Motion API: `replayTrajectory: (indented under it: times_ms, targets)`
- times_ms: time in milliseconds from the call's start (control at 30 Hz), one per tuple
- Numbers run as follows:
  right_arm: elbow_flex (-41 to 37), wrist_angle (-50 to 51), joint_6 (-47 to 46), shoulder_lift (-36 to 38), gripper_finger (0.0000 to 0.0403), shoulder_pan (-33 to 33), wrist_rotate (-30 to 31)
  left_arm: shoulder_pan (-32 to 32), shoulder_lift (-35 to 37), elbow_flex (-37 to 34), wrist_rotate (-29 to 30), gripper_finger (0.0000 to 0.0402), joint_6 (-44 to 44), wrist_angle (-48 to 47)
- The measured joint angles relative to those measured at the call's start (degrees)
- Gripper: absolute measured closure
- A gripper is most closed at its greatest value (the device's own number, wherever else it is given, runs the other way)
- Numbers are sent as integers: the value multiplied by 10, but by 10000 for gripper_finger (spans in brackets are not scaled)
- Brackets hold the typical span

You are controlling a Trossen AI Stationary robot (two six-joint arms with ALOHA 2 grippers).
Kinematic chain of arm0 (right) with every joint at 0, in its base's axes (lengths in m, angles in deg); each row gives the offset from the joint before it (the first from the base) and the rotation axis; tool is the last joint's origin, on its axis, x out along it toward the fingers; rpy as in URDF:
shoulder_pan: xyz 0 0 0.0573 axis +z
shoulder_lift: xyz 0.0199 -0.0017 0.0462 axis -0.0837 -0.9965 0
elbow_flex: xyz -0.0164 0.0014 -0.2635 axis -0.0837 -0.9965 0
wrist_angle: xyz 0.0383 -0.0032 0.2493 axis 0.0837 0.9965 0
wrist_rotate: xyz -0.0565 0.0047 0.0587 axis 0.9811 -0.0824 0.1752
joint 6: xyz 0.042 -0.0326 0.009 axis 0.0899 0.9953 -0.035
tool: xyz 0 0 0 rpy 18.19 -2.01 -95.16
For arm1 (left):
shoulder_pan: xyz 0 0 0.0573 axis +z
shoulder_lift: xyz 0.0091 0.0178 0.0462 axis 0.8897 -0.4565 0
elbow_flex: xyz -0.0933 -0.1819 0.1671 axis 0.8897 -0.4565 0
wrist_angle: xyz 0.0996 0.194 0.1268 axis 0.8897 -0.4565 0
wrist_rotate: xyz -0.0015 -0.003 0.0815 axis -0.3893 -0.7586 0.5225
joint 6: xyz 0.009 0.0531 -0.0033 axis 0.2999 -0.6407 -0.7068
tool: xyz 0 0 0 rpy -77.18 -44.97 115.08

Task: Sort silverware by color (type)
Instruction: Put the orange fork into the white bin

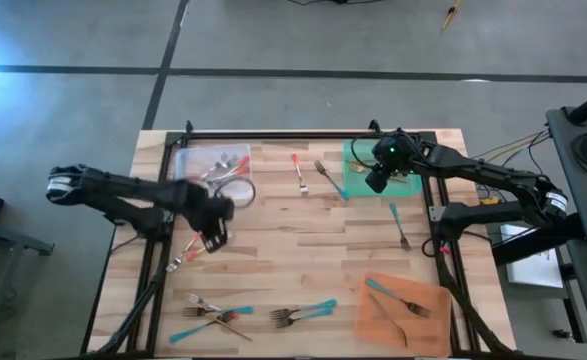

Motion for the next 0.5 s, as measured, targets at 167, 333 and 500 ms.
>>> replayTrajectory:
  times_ms: [167, 333, 500]
  targets:
    - [0, 0, 0, 0, 250, 0, 0, -85, -9, -62, 46, 293, 149, 61]
    - [0, 0, 0, 0, 250, 0, 0, -104, -15, -90, 54, 294, 207, 113]
    - [0, 0, 0, 0, 250, 0, 0, -103, -25, -98, 55, 294, 210, 113]
